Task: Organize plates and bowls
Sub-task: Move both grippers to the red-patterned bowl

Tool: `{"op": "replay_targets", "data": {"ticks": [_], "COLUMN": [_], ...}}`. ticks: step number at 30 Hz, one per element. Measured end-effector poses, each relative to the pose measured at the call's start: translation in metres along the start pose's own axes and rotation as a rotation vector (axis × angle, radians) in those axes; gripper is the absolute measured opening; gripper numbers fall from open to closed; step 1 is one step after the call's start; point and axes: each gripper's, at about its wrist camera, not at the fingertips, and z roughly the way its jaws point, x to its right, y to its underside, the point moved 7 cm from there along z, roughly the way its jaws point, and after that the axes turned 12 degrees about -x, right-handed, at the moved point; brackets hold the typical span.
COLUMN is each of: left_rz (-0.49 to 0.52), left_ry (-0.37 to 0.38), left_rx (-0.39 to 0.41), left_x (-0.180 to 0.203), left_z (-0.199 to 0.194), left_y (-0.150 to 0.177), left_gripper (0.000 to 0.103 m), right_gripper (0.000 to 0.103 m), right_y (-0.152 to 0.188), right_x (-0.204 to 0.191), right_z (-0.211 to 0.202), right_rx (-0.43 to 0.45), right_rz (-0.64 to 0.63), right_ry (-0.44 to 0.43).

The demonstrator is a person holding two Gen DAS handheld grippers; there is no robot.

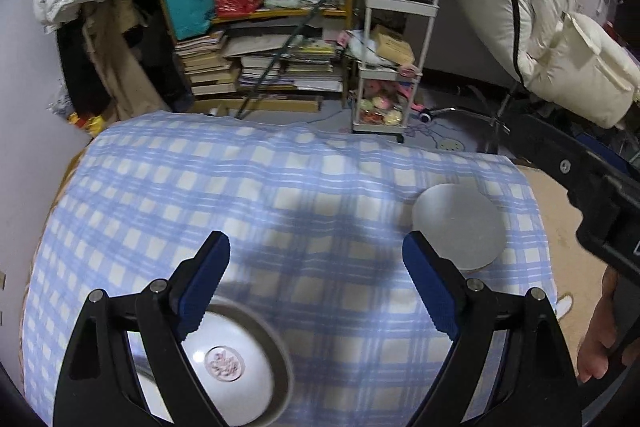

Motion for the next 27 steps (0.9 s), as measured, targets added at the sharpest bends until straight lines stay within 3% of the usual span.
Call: {"op": "replay_targets", "data": {"ticks": [10, 19, 20, 24, 27], "left_rz": [0.006, 0.016, 0.002, -0.029, -0.018], "left_ry": [0.064, 0.054, 0.071, 0.107, 0.128], "left_rx": [-0.065, -0.156, -0.172, -0.209, -0.256], "left_x": [0.032, 0.046, 0.046, 0.046, 0.051], "left_z": [0.040, 0.082, 0.087, 0.098, 0.106], "left_y": [-0.019, -0.013, -0.011, -0.008, -0.006], "left_gripper": [0.087, 0.087, 0.087, 0.087, 0.087], "right_gripper": [0.101, 0.092, 0.090, 0.065, 0.057], "right_y": [0.011, 0.030, 0.032, 0.038, 0.046], "right_x": [0.045, 0.068, 0.069, 0.069, 0.072], "right_z": [0.035, 0.070, 0.074, 0.089, 0.098], "right_rx": [-0.116, -0.205, -0.215, -0.255, -0.289], "right_rz": [0.106, 0.145, 0.148, 0.149, 0.166], "right_ry": [0.023, 0.030, 0.028, 0.011, 0.012]}}
